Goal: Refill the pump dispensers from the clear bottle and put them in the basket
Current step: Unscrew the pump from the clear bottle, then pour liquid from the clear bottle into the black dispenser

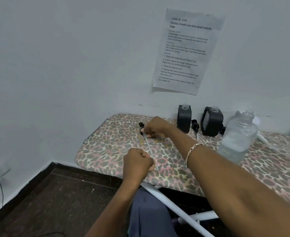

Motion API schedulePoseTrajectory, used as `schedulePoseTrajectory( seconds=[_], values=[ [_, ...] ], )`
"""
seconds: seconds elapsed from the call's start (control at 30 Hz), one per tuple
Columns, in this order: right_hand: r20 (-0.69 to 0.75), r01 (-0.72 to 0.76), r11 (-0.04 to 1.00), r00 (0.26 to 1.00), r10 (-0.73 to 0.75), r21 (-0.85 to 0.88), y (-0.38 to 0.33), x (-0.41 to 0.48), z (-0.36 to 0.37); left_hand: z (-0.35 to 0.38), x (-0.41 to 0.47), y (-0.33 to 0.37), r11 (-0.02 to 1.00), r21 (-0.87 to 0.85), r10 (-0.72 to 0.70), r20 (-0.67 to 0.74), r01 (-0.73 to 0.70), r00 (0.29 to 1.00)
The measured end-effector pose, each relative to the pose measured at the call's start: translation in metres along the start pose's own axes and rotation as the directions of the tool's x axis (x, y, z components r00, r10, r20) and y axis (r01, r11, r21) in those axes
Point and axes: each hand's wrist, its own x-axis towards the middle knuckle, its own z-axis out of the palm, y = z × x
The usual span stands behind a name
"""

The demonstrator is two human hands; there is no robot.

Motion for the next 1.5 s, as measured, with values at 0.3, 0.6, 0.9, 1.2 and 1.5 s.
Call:
schedulePoseTrajectory(
  seconds=[0.3, 0.6, 0.9, 1.2, 1.5],
  values=[
    [-0.076, 0.033, 0.988, 0.996, -0.045, -0.154, -0.002, -0.009, 0.006, -0.001, -0.004, 0.003, 0.999, 0.027, 0.018, -0.010, -0.018, 1.000],
    [-0.127, 0.175, 0.883, 0.959, -0.253, -0.437, -0.054, -0.065, -0.016, -0.003, -0.011, 0.006, 0.994, 0.101, 0.053, -0.035, -0.049, 0.998],
    [-0.231, 0.321, 0.735, 0.809, -0.541, -0.597, -0.104, -0.189, -0.081, 0.020, -0.049, 0.048, 0.862, 0.230, 0.486, -0.122, -0.452, 0.865],
    [-0.358, 0.047, 0.585, 0.750, -0.556, -0.810, -0.058, -0.265, -0.169, 0.102, -0.068, 0.067, 0.842, 0.113, 0.502, 0.193, -0.527, 0.843],
    [-0.400, -0.029, 0.699, 0.837, -0.374, -0.714, -0.019, -0.276, -0.198, 0.163, -0.070, 0.084, 0.827, 0.151, 0.497, 0.250, -0.541, 0.831]
  ],
)
